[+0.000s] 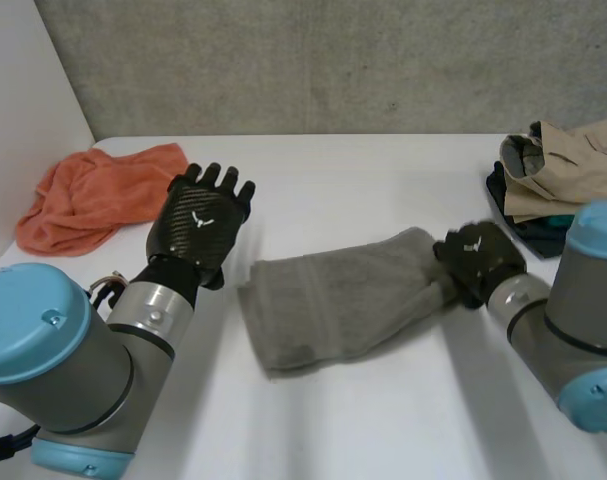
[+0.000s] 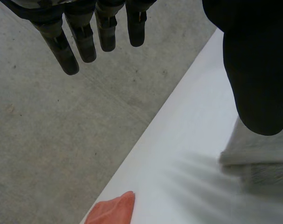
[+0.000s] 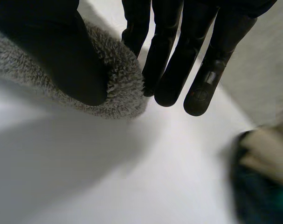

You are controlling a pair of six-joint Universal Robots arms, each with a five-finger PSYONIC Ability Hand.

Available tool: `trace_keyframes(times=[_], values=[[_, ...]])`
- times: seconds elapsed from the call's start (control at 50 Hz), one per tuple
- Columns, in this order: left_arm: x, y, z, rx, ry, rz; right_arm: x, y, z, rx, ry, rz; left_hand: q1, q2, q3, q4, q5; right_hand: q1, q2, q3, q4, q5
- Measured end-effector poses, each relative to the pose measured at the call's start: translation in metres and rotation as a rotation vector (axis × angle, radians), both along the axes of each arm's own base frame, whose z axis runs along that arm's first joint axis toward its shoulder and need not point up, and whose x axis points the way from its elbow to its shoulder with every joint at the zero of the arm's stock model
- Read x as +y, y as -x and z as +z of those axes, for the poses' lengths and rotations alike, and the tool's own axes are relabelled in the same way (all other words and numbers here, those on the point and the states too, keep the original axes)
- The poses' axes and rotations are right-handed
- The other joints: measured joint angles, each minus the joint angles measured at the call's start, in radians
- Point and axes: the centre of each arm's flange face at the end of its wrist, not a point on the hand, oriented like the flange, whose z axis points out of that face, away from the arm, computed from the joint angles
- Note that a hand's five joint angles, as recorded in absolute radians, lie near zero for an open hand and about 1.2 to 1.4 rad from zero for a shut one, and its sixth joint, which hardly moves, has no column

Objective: Fold the laundry.

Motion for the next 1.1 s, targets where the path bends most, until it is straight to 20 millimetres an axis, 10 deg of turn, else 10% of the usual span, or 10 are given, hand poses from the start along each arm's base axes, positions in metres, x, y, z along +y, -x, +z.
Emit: trace_keyframes(times=[0.1,0.2,0.28,0.4,0.44,0.76,0.9,1.1], values=[[0.001,-0.002,0.004,0.004,0.007,0.005,0.003,-0.017,0.021,0.111,0.137,0.047,0.0,0.0,0.0,0.0,0.0,0.009,0.0,0.0,0.0,0.01],[-0.003,-0.009,0.007,0.007,0.015,0.028,0.035,-0.075,0.032,0.186,0.295,0.261,0.0,0.0,0.0,0.0,0.0,0.014,0.0,0.0,0.0,0.014],[-0.01,-0.017,0.009,0.01,0.019,0.059,0.08,-0.125,0.017,0.15,0.35,0.574,0.0,0.0,0.0,0.0,0.0,0.014,0.0,0.0,0.0,0.014],[-0.014,-0.021,0.01,0.012,0.019,0.076,0.119,-0.141,-0.016,0.096,0.272,0.846,0.0,0.0,0.0,0.0,0.0,-0.033,-0.106,-0.113,-0.115,-0.072],[-0.015,-0.02,0.01,0.014,0.02,0.076,0.126,-0.137,-0.024,0.076,0.218,0.887,0.0,0.0,0.0,0.0,0.0,-0.406,-0.57,-0.579,-0.575,-0.512],[-0.007,0.028,0.023,0.173,-0.03,-0.047,0.04,-0.079,0.066,-0.543,-0.109,0.325,0.0,0.0,0.0,0.0,0.0,-0.717,-0.952,-0.975,-0.956,-0.89],[0.012,0.065,-0.006,0.16,-0.22,-0.103,0.019,-0.08,0.047,-0.485,-0.265,0.22,0.0,0.0,0.0,0.0,0.0,-0.717,-0.952,-0.975,-0.956,-0.89],[0.013,0.063,-0.056,0.077,-0.501,0.046,0.007,-0.086,0.0,-0.339,-0.394,0.176,-0.006,0.0,0.0,0.0,0.0,-0.717,-0.952,-0.975,-0.956,-0.89]])
